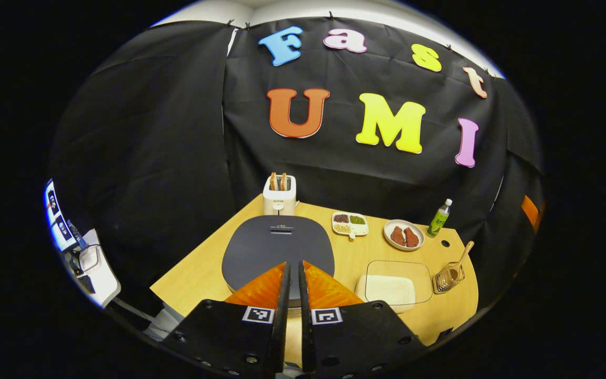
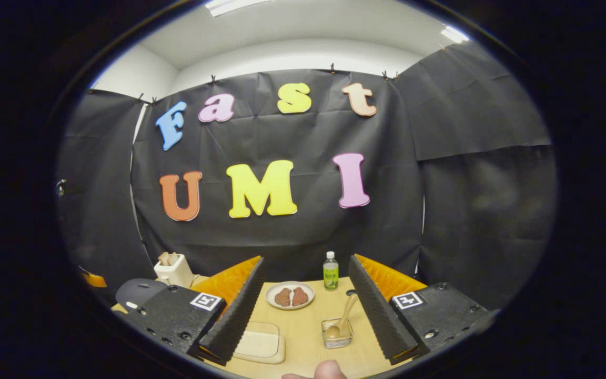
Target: Close the left gripper, press the button to open the rice cooker; take a wooden spoon from the chopstick holder with the right hand, scoop a spoonful of rice and pour it into the rice cooker, then put the wooden spoon back into the chopstick holder.
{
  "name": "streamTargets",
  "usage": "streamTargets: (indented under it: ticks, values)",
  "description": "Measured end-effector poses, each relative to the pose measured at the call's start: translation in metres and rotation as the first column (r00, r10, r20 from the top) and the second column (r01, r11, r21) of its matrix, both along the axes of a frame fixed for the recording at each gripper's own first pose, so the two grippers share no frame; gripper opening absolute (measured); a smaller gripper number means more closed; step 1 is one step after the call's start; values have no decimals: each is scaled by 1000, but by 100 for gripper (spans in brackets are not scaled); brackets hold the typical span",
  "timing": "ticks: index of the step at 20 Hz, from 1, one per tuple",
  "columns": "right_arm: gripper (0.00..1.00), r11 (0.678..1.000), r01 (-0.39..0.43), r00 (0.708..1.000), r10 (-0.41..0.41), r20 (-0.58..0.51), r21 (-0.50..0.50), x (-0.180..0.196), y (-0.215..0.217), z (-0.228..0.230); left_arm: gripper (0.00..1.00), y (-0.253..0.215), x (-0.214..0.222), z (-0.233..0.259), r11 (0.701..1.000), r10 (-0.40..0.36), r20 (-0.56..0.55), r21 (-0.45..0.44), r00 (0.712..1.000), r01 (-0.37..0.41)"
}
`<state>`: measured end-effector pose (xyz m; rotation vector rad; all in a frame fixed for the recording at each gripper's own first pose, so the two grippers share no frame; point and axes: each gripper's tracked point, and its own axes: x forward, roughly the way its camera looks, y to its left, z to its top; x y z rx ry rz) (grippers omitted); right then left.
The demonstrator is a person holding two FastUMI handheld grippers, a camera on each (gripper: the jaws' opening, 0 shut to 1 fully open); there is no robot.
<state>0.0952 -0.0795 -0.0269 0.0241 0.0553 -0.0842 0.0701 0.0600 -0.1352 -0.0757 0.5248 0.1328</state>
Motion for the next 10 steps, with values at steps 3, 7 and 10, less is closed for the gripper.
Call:
streamTargets:
  ticks: [3,7,10]
  values:
    - [100,1000,21,1000,-21,-5,4,6,-11,-3,12,7,9,-26,997,25,-89,-72,996,-32]
    - [100,999,42,999,-41,-23,15,12,-21,-12,0,16,21,-54,986,13,-194,-163,981,-45]
    - [98,999,50,998,-50,-44,12,13,-26,-22,0,32,32,-71,984,17,-235,-170,972,-58]
